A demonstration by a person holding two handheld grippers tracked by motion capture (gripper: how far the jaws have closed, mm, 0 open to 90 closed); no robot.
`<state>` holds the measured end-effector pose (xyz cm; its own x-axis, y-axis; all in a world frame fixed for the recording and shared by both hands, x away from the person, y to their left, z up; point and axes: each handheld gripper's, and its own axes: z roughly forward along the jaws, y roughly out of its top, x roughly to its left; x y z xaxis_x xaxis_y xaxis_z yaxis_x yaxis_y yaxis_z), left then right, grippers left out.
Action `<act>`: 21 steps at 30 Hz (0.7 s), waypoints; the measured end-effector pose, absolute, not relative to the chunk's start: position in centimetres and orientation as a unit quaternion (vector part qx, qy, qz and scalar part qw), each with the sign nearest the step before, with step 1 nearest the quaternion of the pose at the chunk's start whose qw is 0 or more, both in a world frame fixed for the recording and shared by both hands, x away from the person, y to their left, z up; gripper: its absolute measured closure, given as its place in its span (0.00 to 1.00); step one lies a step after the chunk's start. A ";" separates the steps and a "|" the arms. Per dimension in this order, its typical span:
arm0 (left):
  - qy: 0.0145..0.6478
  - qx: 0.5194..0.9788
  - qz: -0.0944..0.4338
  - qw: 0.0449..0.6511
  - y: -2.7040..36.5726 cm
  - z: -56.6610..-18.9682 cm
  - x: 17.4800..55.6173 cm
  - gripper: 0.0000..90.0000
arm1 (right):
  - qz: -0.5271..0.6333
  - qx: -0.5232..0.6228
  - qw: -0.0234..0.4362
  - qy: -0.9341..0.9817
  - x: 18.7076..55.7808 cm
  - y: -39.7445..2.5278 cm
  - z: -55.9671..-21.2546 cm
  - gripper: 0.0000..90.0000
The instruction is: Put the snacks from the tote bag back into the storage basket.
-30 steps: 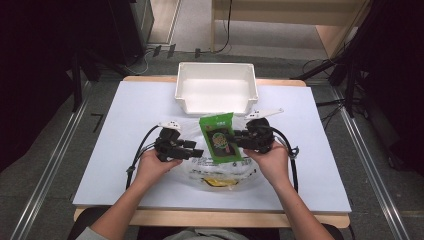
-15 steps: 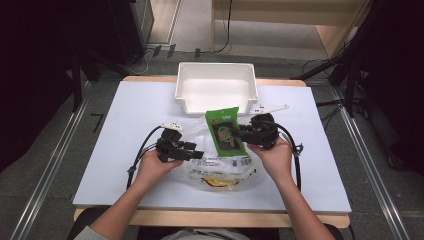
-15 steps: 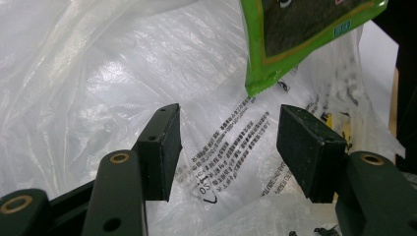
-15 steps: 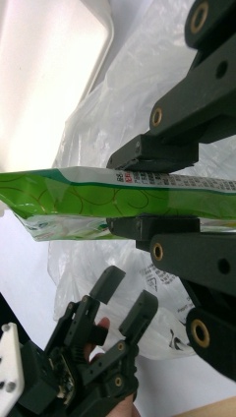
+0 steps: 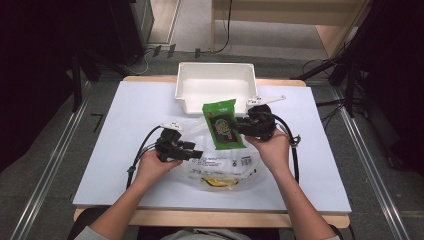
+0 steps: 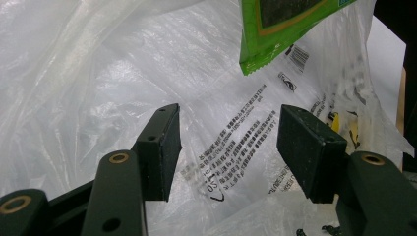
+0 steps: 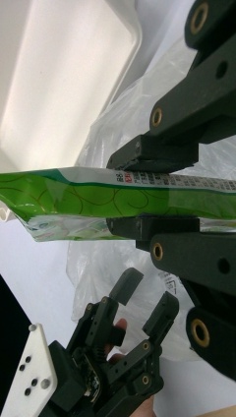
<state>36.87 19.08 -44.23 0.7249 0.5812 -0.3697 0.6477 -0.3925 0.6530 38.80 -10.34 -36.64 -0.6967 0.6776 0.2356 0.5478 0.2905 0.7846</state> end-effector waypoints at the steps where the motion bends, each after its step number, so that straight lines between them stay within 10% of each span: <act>1: 0.369 0.834 -0.040 0.408 19.1 -44.2 36.9 0.48 | 0.455 0.385 0.071 0.800 38.9 -10.3 -36.6 0.82; 21: 0.369 0.836 -0.035 0.405 19.0 -44.3 36.9 0.48 | 0.460 0.386 0.090 0.794 41.1 -10.4 -34.3 0.82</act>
